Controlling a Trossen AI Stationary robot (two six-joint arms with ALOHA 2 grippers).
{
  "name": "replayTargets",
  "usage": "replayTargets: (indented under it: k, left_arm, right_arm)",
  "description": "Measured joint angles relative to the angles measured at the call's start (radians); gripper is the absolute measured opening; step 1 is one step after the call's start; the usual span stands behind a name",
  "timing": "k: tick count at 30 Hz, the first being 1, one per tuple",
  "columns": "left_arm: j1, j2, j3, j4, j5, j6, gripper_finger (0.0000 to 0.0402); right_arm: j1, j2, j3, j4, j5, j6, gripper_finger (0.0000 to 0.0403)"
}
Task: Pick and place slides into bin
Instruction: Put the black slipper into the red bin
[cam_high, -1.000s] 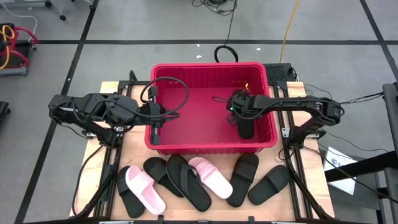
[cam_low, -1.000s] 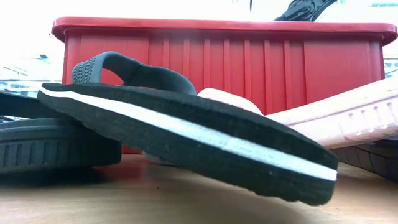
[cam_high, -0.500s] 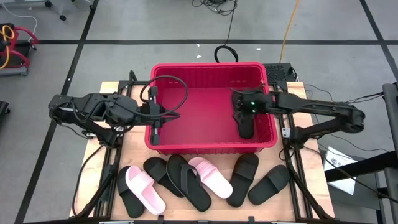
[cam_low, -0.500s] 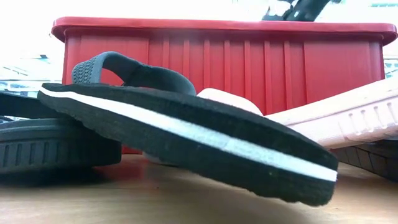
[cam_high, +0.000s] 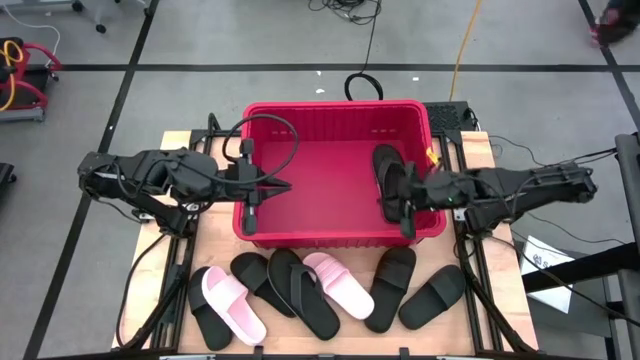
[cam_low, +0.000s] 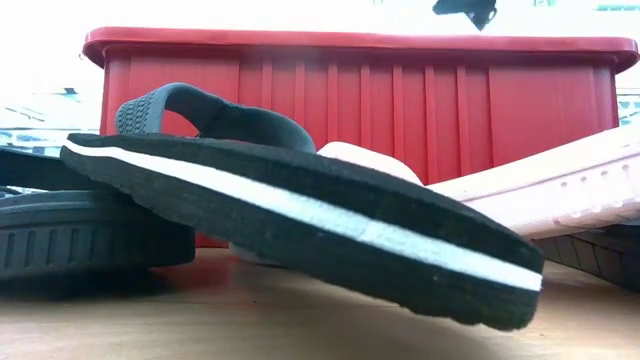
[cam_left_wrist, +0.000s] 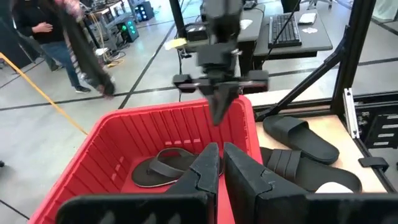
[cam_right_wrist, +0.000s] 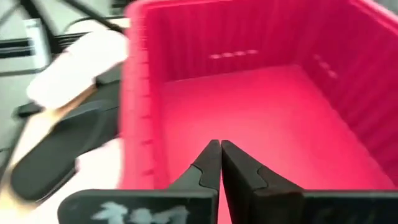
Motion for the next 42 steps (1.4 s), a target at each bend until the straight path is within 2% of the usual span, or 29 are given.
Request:
replayTargets:
  k: [7,11,16,19,28,33,38,42]
  left_arm:
    - [-0.043,0.014,0.0,-0.082,0.075,-0.051,0.0026]
    - [-0.143,0.035,-0.002,-0.087,0.011,-0.151,0.0026]
    - [-0.294,0.085,0.0,-0.134,-0.09,-0.379,0.0026]
    - [-0.351,0.138,0.0,-0.152,-0.088,-0.521,0.0026]
    - [-0.471,0.24,-0.001,-0.199,0.0,-0.844,0.0026]
    - [-0.532,0.28,-0.002,-0.227,0.031,-0.859,0.0026]
    - [-0.531,0.292,-0.001,-0.231,0.147,-0.885,0.0026]
    - [-0.524,0.291,0.0,-0.246,0.16,-0.94,0.0026]
  right_arm:
    - [0.212,-0.013,0.0,0.0,-0.001,-0.011,0.0001]
    - [0.315,-0.014,0.0,0.037,-0.001,-0.011,0.0001]
    - [0.422,-0.014,0.0,0.086,-0.001,-0.039,0.0001]
    - [0.47,-0.014,0.0,0.109,-0.001,-0.063,0.0]
    - [0.57,-0.017,0.0,0.122,-0.001,-0.09,0.0]
    - [0.604,-0.017,0.0,0.119,-0.001,-0.093,0.0]
    - [0.613,-0.017,0.0,0.14,0.002,-0.091,0.0]
    - [0.613,-0.017,0.0,0.193,0.004,-0.09,0.0]
